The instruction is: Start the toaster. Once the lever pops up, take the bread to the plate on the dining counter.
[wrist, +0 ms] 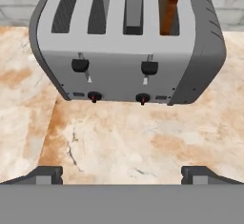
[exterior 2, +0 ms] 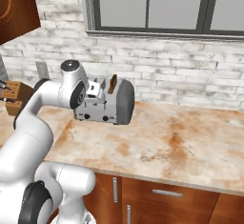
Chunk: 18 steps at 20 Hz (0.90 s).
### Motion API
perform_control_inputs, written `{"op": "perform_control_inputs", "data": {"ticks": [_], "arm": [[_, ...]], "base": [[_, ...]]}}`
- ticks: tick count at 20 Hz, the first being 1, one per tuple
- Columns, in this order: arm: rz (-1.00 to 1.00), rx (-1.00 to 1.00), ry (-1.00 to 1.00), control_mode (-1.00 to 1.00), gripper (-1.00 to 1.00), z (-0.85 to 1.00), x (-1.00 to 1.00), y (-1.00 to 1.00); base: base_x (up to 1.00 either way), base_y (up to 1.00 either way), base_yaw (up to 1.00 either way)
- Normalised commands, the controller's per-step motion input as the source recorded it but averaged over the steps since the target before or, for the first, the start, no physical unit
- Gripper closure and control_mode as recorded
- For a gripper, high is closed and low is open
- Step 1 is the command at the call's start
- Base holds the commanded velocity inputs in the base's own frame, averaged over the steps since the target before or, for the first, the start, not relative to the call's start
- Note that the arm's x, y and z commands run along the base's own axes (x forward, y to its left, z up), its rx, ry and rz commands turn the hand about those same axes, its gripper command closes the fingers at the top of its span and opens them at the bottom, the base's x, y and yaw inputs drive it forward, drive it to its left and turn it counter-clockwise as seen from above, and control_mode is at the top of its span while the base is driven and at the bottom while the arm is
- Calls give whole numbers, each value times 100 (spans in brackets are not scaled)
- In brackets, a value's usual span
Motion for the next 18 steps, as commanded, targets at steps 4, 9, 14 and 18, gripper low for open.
{"op": "perform_control_inputs", "data": {"ticks": [4,9,14,18], "arm": [[0,0,0,-100,-100,-1,22,0],[0,0,0,-100,-100,0,24,0],[0,0,0,-100,-100,0,22,0],[0,0,0,-100,-100,0,1,0]], "base": [[0,0,0],[0,0,0],[0,0,0],[0,0,0]]}}
